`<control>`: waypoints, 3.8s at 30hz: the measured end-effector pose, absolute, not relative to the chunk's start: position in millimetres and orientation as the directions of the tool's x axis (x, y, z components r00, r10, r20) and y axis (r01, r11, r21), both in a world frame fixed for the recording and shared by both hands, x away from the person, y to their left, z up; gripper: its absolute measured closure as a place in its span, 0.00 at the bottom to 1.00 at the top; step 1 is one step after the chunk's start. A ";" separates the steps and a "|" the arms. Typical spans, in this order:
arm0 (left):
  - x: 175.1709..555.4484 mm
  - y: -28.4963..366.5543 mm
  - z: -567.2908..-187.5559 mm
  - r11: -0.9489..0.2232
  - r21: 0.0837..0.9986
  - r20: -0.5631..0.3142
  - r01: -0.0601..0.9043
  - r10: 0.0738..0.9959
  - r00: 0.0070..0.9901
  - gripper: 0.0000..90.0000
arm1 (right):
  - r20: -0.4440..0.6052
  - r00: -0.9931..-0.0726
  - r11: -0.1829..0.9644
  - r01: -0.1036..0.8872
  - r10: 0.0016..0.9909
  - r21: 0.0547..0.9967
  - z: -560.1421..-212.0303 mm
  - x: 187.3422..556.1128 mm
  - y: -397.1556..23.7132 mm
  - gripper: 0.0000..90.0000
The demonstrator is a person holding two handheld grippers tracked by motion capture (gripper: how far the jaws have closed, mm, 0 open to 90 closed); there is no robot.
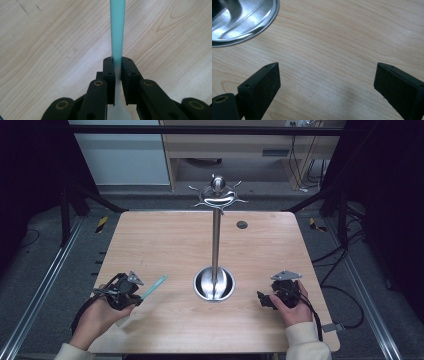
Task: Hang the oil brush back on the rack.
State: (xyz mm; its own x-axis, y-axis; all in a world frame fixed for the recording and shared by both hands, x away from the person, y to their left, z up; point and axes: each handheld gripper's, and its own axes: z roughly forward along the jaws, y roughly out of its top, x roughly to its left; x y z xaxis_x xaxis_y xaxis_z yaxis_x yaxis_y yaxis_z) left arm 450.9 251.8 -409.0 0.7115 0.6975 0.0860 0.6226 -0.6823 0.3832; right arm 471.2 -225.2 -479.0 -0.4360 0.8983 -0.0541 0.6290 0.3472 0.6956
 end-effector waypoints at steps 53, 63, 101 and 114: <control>440.3 236.9 -350.4 -0.587 0.664 0.105 0.463 0.687 0.719 0.91 | -0.055 -0.419 0.327 0.615 0.906 0.718 -475.1 468.8 -225.9 0.09; 441.3 226.7 -330.6 -0.569 0.714 0.126 0.409 0.678 0.724 0.91 | -0.051 -0.413 0.321 0.618 0.909 0.717 -475.3 468.7 -226.7 0.09; 437.7 205.2 -272.8 -0.498 0.831 0.173 0.249 0.656 0.735 0.91 | -0.055 -0.410 0.321 0.616 0.910 0.720 -474.9 467.7 -226.3 0.08; 434.2 200.2 -260.7 -0.479 0.853 0.183 0.207 0.645 0.742 0.91 | -0.054 -0.411 0.321 0.616 0.910 0.720 -475.0 467.5 -226.1 0.08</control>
